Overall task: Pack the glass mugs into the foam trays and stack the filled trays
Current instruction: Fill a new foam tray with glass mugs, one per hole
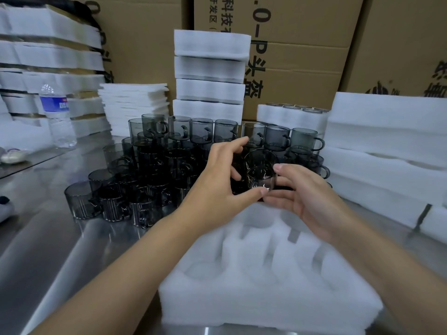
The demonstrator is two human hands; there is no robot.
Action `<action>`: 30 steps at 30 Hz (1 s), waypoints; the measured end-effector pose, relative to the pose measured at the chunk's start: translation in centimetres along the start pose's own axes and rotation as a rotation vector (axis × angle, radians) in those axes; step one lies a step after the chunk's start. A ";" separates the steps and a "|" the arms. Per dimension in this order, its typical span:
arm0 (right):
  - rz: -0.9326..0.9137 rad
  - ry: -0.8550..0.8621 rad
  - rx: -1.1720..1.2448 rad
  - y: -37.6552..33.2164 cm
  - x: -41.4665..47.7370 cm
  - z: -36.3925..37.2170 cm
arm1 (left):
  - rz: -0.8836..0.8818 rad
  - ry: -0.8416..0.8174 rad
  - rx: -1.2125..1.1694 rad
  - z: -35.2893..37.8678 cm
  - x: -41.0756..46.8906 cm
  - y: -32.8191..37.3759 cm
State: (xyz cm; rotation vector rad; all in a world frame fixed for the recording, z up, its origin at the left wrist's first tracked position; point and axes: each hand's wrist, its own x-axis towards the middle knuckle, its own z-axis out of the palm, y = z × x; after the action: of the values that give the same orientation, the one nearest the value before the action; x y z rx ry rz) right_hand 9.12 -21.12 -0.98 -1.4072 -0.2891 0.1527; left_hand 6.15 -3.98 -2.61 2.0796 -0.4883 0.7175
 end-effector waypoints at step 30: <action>-0.092 -0.083 0.051 0.5 0.4 -0.5 | -0.176 -0.091 0.021 0.0 0.2 -0.3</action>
State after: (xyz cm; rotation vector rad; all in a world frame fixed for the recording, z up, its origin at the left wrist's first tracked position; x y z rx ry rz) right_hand 9.68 -21.44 -1.53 -1.3364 -0.4158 0.1422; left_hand 6.47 -3.80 -2.72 2.1501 -0.3437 0.5296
